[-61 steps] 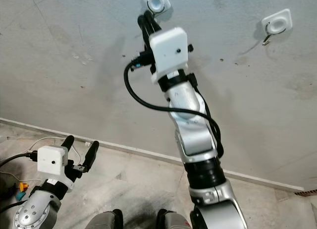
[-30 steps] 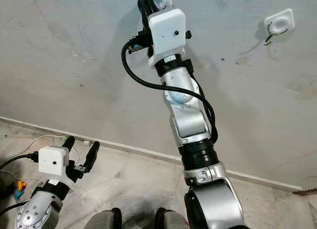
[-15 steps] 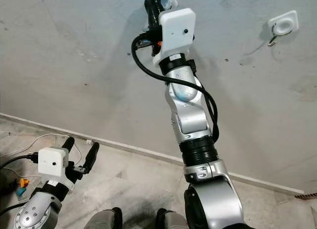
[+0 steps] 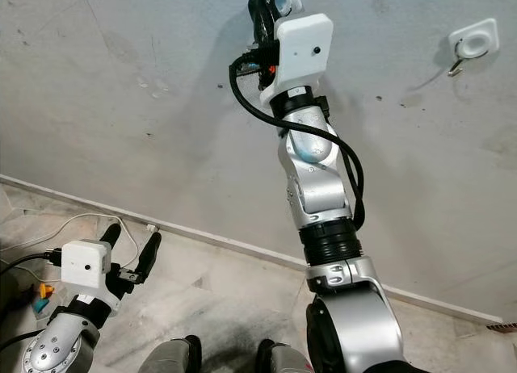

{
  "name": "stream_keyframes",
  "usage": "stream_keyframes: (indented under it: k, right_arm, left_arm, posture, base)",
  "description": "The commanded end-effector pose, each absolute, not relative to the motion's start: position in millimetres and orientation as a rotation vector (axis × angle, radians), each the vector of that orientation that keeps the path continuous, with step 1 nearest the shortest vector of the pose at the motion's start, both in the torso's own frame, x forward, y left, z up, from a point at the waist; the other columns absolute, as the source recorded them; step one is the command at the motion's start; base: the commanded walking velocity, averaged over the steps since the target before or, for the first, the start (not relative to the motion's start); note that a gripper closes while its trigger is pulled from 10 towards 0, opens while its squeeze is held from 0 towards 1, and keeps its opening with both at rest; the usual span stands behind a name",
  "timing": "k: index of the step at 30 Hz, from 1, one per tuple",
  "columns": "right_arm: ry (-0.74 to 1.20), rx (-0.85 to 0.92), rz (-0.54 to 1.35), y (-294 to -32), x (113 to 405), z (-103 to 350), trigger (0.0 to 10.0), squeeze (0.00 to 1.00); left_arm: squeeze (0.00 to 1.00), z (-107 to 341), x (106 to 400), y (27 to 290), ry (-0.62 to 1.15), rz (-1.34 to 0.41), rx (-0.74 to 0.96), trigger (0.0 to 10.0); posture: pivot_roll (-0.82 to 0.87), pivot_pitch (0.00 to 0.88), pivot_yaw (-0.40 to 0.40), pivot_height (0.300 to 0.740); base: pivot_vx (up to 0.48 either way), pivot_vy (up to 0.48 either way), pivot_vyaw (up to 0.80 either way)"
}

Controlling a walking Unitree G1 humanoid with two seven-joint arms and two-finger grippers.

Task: Hang keys on a hook

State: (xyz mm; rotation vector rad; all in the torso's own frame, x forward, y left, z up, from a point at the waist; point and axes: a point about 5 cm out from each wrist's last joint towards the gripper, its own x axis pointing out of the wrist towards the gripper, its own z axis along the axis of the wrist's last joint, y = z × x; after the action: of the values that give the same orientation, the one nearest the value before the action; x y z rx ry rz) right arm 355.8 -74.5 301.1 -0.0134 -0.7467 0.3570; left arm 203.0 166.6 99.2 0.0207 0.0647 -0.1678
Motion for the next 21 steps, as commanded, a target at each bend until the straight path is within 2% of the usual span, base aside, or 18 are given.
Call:
stream_keyframes:
  k: [1, 21]
  right_arm:
    - [-0.701, 0.006, 0.309, -90, 365, 294, 10.0, 0.0]
    - [-0.776, -0.018, 0.273, -114, 369, 296, 10.0, 0.0]
  left_arm:
    - [0.0, 100, 199, 168, 0.071, -0.177, 0.026, 10.0]
    - [0.0, 104, 200, 173, 0.06, -0.181, 0.05, 10.0]
  posture:
    - [0.23, 0.265, 0.003, 0.74]
    - [0.24, 0.256, 0.023, 0.74]
  base:
    - [0.0, 0.0, 0.0]
    - [0.0, 0.0, 0.0]
